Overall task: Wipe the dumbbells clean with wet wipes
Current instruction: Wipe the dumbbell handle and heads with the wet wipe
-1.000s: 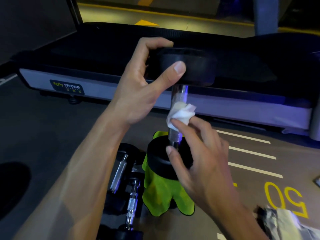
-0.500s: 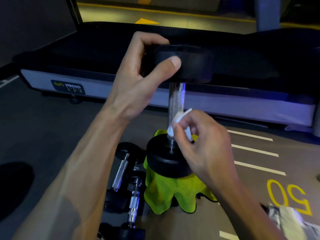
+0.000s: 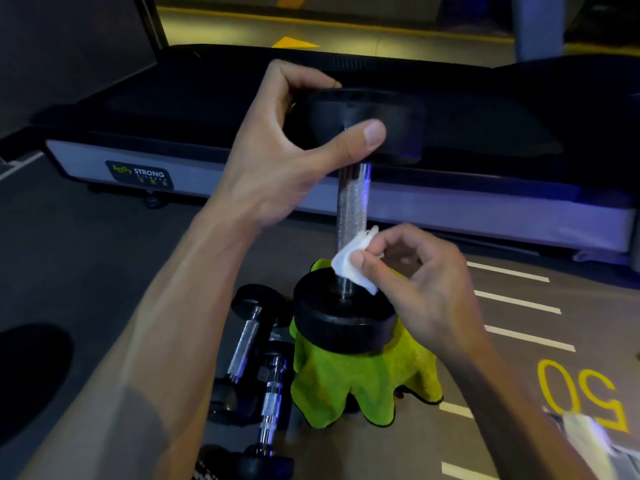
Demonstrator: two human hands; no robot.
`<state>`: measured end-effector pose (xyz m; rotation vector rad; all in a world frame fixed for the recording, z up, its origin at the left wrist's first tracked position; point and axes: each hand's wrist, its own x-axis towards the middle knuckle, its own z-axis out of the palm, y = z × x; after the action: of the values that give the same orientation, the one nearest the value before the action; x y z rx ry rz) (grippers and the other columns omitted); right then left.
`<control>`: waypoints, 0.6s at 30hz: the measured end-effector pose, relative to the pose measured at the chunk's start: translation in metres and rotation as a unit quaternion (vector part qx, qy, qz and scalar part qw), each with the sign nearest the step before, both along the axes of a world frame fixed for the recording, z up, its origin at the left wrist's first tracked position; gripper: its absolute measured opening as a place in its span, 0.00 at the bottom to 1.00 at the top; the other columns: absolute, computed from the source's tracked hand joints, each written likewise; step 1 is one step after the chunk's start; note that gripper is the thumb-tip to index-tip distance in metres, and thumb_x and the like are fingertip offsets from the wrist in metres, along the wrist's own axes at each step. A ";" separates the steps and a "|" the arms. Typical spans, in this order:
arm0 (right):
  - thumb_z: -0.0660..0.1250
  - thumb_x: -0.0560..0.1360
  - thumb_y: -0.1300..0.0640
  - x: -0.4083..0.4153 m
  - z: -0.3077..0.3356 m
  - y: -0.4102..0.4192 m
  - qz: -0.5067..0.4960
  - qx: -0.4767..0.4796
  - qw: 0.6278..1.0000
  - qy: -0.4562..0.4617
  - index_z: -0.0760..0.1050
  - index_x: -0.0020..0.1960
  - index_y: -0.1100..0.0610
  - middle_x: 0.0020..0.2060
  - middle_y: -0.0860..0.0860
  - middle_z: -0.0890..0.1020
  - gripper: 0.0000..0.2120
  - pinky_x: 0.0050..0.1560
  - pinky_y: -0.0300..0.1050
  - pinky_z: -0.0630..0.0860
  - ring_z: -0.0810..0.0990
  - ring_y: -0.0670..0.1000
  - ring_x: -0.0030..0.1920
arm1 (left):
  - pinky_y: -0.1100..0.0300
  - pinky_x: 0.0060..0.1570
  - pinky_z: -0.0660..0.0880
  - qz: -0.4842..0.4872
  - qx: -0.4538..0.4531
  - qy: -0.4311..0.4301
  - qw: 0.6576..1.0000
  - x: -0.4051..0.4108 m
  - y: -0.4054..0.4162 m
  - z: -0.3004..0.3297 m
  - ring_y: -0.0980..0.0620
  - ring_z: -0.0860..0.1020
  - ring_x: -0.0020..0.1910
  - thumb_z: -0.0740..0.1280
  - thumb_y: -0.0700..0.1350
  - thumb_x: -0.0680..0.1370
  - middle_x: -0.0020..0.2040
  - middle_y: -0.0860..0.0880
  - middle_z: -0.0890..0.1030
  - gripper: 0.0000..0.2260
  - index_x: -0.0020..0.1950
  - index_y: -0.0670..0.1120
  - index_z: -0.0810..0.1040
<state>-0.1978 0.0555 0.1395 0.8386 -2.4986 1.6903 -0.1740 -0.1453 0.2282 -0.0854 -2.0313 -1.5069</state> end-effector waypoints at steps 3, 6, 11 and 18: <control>0.79 0.74 0.48 -0.007 -0.009 0.013 0.067 0.034 0.994 -0.078 0.82 0.41 0.50 0.38 0.41 0.85 0.09 0.51 0.46 0.72 0.81 0.40 0.41 | 0.44 0.66 0.78 -0.017 0.013 -0.009 1.000 -0.001 -0.006 0.000 0.45 0.80 0.64 0.80 0.56 0.70 0.65 0.43 0.80 0.24 0.59 0.51 0.74; 0.81 0.72 0.52 -0.013 -0.001 0.009 0.080 0.003 0.993 -0.089 0.82 0.41 0.53 0.40 0.44 0.86 0.09 0.53 0.46 0.75 0.83 0.42 0.44 | 0.47 0.67 0.79 -0.054 0.012 -0.019 0.998 -0.001 -0.009 0.000 0.49 0.80 0.66 0.78 0.54 0.71 0.68 0.43 0.79 0.23 0.61 0.51 0.73; 0.78 0.70 0.52 -0.003 -0.021 0.003 0.096 -0.123 0.968 -0.198 0.82 0.48 0.52 0.46 0.54 0.88 0.09 0.52 0.47 0.79 0.85 0.48 0.46 | 0.50 0.68 0.76 -0.122 0.010 -0.006 0.992 0.001 -0.013 -0.004 0.51 0.76 0.68 0.74 0.51 0.75 0.73 0.40 0.74 0.20 0.63 0.52 0.72; 0.70 0.79 0.60 -0.004 -0.024 -0.004 0.164 -0.184 0.940 -0.236 0.77 0.60 0.60 0.48 0.55 0.89 0.11 0.50 0.38 0.80 0.86 0.47 0.46 | 0.50 0.69 0.72 -0.199 0.033 -0.010 0.979 0.010 -0.017 -0.005 0.47 0.72 0.74 0.76 0.58 0.75 0.77 0.40 0.69 0.27 0.66 0.50 0.70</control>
<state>-0.2023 0.0511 0.1158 0.9356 -2.2406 2.6439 -0.1638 -0.1624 0.2230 -0.4776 -2.0615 -1.8168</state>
